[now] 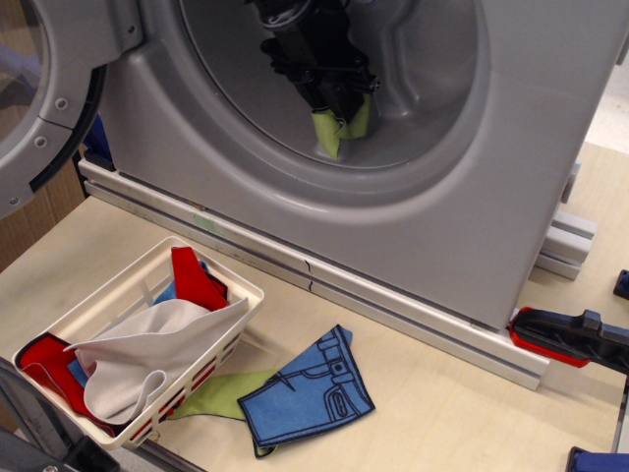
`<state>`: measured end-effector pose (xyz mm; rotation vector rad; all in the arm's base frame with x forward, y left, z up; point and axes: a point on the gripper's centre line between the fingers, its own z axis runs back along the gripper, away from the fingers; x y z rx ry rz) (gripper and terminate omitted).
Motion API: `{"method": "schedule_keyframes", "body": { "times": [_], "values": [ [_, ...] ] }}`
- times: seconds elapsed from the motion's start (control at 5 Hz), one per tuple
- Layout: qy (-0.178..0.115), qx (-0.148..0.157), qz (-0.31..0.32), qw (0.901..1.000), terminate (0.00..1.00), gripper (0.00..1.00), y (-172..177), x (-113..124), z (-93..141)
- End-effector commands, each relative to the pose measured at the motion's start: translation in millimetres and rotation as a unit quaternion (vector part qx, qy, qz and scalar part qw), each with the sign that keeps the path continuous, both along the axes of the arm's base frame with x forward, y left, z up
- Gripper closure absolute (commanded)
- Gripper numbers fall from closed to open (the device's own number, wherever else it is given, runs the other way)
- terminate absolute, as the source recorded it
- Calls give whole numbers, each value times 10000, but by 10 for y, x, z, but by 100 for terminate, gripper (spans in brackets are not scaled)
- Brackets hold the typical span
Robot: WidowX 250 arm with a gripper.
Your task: Take clothes out of laundry machine
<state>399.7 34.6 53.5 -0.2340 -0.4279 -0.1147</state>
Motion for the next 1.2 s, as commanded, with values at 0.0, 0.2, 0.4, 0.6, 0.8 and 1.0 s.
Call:
{"method": "schedule_keyframes", "body": {
  "times": [0.0, 0.2, 0.4, 0.6, 0.8, 1.0],
  "values": [
    [-323, 365, 819, 9954, 0, 100, 128, -347, 450],
    [43, 540, 1054, 9930, 0, 100, 144, -705, 467],
    [844, 800, 1342, 9841, 0, 100, 23, -1152, 421],
    [1550, 762, 1573, 9723, 0, 100, -104, -1573, 194],
    [1992, 963, 1820, 9581, 0, 100, -38, -1838, -20],
    [2111, 1044, 2267, 9451, 0, 100, 172, -1997, -140]
  ]
}}
